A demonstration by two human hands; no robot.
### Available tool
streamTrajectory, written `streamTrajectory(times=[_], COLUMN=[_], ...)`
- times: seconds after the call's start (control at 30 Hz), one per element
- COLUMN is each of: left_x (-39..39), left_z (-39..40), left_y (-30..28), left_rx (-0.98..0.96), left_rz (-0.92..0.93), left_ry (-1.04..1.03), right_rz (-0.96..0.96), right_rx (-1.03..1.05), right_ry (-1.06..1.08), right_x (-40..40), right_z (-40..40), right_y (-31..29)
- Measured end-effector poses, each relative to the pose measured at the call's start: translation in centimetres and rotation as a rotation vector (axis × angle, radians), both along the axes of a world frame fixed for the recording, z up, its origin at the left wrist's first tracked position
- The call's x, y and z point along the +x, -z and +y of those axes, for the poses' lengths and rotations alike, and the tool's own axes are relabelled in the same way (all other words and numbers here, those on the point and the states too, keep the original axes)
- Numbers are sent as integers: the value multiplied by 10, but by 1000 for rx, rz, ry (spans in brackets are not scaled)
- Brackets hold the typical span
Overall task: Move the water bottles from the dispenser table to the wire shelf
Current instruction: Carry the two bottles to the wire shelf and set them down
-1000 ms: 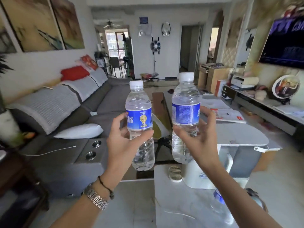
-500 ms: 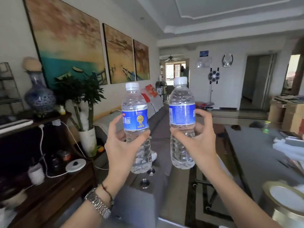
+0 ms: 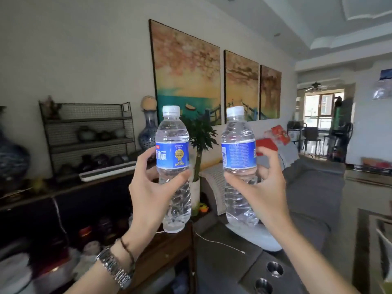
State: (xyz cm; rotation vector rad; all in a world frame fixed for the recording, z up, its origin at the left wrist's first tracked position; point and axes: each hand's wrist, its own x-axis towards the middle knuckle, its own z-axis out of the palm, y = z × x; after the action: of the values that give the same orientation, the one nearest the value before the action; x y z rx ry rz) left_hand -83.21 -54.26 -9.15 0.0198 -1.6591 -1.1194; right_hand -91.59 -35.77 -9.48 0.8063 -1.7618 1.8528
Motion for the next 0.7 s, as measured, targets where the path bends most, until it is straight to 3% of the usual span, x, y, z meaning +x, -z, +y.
streamTrajectory(times=[0.43,0.7], left_x=[-51,-83], left_z=[-109,-200], left_y=[-27,-37], left_rx=[30,24], left_rz=[62,56], left_ry=[-402,-513], right_rz=[49,27], right_rx=[-4,-3], right_ry=[-362,-492], right_x=[-112,-151], right_z=[-151,-266], right_y=[-34,-41])
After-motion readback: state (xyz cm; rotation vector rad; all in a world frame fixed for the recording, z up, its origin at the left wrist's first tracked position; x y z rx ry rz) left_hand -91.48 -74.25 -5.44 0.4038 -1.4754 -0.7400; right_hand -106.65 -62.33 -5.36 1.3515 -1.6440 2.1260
